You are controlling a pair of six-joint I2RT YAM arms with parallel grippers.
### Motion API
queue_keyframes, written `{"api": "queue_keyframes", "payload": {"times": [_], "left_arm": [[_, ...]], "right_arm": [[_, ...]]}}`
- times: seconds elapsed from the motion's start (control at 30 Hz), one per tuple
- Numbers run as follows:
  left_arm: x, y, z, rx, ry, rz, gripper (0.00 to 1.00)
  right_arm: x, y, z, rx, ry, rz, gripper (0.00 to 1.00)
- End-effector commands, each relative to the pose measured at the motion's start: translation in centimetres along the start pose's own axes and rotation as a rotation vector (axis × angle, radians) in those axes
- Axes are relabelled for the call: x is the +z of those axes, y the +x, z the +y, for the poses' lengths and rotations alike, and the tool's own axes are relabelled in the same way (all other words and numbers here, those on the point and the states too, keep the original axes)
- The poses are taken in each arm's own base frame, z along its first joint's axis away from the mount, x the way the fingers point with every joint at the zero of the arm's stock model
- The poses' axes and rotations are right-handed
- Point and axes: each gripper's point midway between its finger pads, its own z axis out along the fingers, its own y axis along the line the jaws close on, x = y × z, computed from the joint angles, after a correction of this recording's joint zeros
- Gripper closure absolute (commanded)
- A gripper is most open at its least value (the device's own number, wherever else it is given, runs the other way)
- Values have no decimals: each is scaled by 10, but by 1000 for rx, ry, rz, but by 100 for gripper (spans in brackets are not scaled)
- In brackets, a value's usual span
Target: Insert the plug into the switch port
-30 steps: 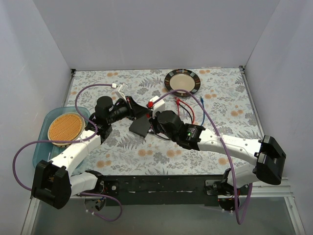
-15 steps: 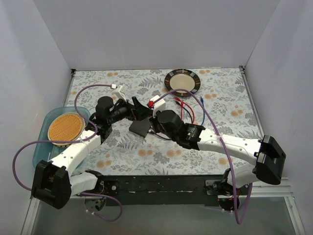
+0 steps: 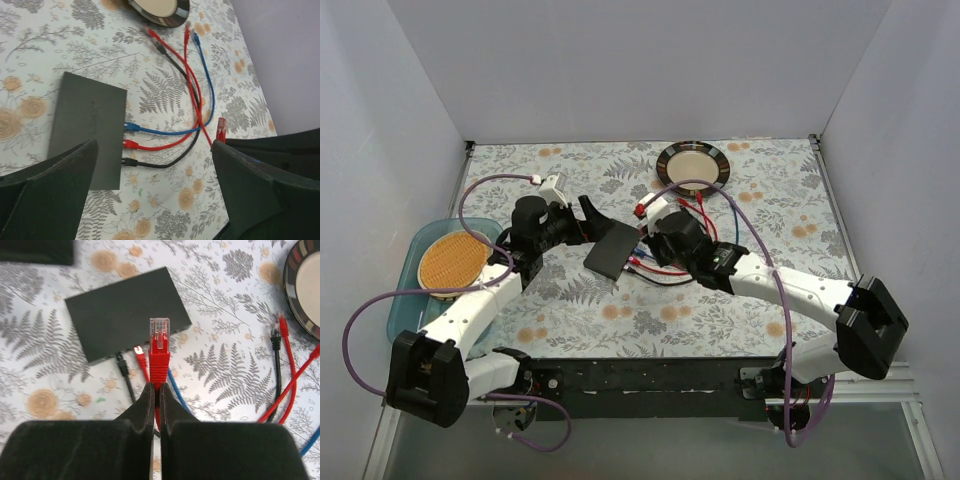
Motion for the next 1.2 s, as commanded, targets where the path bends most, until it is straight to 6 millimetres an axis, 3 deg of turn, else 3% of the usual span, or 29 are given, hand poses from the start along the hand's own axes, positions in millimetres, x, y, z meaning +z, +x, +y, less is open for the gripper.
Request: {"api": "queue_keyframes", "payload": {"times": [0.0,0.13,0.47,0.9,1.17], "left_arm": [[-7,-11,21,4,-70,-20,2],[0,-4,35,-29,-86,15,2],[30,16,62,-66,-108,106,2],[58,16,81,-9,-106,125,2],[78,31,91,-28,-63,183,6]], "right_arm": [[12,24,-27,-37,-113,114,99],[22,41,-30,-122,-243,160,99],[50,81,-40,-300,-281,371,99],[69,89,-47,-330,-252,391,99],[81,99,-48,-338,-258,440,99]]}}
